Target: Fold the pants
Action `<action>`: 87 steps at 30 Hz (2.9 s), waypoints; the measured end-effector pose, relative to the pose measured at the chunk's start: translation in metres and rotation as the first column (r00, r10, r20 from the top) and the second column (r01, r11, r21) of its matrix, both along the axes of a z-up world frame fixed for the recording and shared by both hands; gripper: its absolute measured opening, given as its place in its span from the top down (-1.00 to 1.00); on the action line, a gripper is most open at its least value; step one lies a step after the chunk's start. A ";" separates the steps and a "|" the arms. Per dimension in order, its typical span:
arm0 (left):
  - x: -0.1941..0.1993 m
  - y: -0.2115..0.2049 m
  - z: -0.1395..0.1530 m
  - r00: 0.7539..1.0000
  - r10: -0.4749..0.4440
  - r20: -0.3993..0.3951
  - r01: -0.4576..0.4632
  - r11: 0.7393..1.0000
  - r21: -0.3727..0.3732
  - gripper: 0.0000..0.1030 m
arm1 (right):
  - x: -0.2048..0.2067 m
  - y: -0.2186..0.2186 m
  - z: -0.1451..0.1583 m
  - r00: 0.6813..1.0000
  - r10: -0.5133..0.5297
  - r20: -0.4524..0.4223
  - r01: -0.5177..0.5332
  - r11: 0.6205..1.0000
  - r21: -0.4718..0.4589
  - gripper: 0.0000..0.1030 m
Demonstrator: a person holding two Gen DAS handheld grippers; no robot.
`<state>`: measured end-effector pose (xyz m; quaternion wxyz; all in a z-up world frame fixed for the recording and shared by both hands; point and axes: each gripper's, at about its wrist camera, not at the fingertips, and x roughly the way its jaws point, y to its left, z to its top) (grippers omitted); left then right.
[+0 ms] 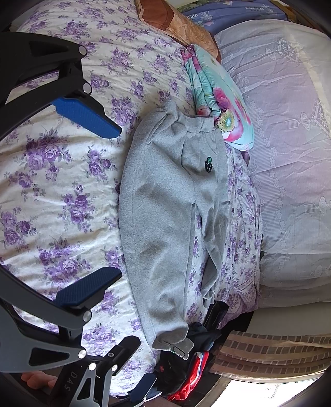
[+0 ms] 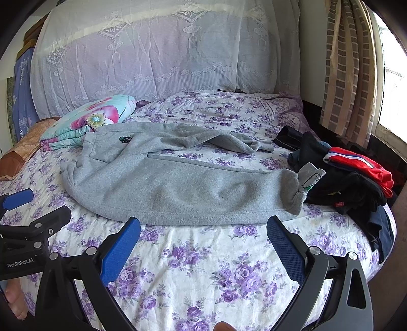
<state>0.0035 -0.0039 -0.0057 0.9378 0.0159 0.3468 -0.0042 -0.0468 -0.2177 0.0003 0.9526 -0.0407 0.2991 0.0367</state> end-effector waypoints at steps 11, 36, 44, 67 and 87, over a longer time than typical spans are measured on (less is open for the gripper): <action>0.000 0.000 0.000 1.000 0.000 0.001 0.000 1.000 0.000 -0.92 | 0.000 0.000 0.000 1.000 -0.001 -0.002 0.001 1.000 0.001 -0.93; 0.013 0.044 -0.021 0.996 0.062 -0.069 -0.063 0.998 -0.009 -0.92 | 0.002 -0.002 -0.011 1.000 -0.002 -0.016 0.002 1.000 -0.002 -0.93; 0.063 0.166 -0.049 0.950 0.223 -0.219 -0.274 0.932 -0.239 -0.92 | 0.020 0.004 -0.028 0.997 0.007 -0.073 -0.006 1.000 0.014 -0.93; 0.091 0.198 -0.040 0.975 0.100 -0.198 -0.189 0.844 -0.502 0.77 | 0.043 -0.002 -0.037 0.993 -0.025 -0.116 0.023 1.000 -0.011 -0.93; 0.006 0.260 0.042 0.926 0.374 0.044 -0.372 0.927 -0.055 -0.44 | 0.170 0.012 -0.018 0.958 0.174 -0.230 -0.128 0.971 0.203 -0.93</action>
